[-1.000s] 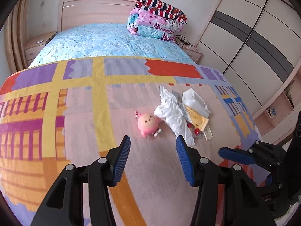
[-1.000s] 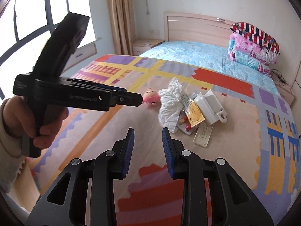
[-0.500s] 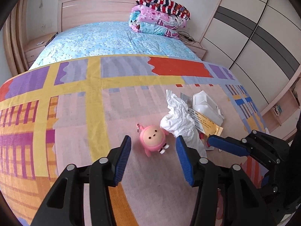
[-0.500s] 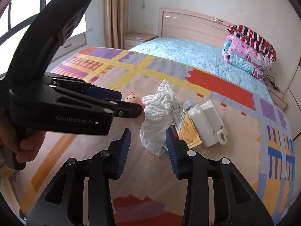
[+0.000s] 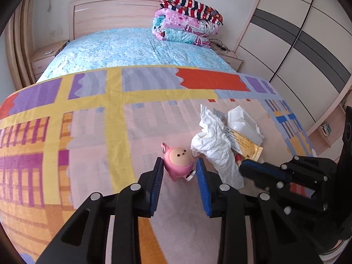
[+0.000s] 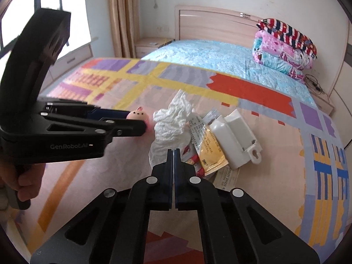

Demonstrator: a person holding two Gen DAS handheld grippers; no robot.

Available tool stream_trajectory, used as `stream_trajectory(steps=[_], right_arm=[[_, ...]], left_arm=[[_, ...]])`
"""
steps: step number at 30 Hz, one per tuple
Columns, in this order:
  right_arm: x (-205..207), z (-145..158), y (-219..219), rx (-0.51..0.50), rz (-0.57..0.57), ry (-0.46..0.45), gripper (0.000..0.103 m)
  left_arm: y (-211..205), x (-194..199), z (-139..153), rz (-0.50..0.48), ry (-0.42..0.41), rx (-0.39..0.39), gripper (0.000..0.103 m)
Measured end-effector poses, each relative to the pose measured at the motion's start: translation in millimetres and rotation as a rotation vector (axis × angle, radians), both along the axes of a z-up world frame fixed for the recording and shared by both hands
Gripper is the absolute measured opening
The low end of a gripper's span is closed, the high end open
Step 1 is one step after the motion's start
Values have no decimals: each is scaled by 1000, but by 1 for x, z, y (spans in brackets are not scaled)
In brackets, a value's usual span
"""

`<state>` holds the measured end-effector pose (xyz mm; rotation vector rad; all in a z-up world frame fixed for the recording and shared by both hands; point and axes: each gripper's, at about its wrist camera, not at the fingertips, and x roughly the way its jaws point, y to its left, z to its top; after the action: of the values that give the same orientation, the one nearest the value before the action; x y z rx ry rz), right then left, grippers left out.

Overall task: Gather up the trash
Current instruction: 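Grasp the white plastic wrap with the right gripper while the left gripper grasps the pink toy, then carry the pink toy and plastic wrap over the trash bin with both grippers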

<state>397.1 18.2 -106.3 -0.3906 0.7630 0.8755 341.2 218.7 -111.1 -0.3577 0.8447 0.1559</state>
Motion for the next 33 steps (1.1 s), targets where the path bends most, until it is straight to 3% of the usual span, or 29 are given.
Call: stream_trajectory(steps=[10,12,14,24,25,26,33], right_arm=[[-8,2,23,-25,25,-34,2],[-9,0,29,-38,25,-46,10],[-10,-1,32,-46,22,-65,32],[3,-10,44,-113,-15,-83,31],[4,-11,44,-116,-20,-75,19],[6,-11,43,-118,-24,-64,14],[-12,16,29,-51,-10,-81,10]], left_arm=[[-4,-39,19,19,-33,17,30],[-4,-47,21,20,-36,20,30],[-5,-52,21,20,-39,23,30],[-6,-66,25,7,-61,24,30],[-6,-66,25,5,-62,24,30],[-7,-67,26,4,-63,25,30],[-12,-80,37,5,-82,32,30]])
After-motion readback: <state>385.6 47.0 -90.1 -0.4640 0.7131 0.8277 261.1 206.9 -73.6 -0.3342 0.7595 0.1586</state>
